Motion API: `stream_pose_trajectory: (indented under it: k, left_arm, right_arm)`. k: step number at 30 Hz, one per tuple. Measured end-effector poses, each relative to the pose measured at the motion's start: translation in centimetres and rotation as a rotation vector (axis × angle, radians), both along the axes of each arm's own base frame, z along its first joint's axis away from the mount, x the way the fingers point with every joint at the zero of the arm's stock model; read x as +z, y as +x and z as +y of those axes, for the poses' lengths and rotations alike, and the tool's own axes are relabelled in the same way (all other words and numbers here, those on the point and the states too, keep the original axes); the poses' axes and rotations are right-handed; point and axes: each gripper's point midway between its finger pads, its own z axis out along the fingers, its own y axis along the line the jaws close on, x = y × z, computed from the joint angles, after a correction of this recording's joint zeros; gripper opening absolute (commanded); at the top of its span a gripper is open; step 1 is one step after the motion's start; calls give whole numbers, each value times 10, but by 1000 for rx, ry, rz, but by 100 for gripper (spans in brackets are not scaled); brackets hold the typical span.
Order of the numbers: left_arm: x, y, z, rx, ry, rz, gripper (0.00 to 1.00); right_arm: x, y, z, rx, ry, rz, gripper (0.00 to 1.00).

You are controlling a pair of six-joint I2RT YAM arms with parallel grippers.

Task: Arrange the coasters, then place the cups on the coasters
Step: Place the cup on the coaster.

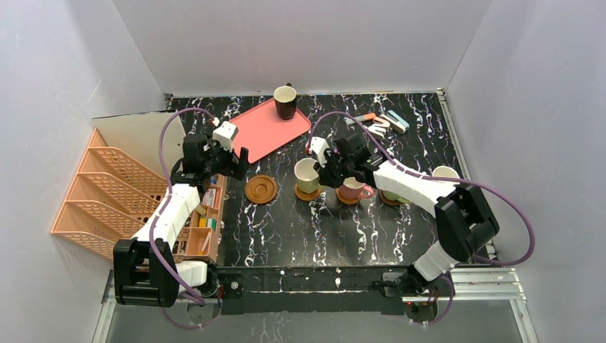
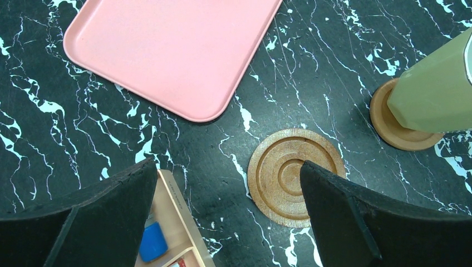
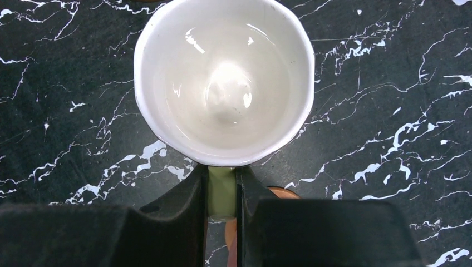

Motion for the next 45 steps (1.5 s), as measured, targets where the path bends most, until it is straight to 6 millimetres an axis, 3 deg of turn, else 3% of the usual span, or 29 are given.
stream_pose_trajectory:
  k: [31,45]
  left_arm:
    - [0,0,1,2,-1,0,98]
    - [0,0,1,2,-2,0,98]
  right_arm:
    - [-3,-6,2,34,6,10,1]
    - [-3,-6,1,44,3,9,25]
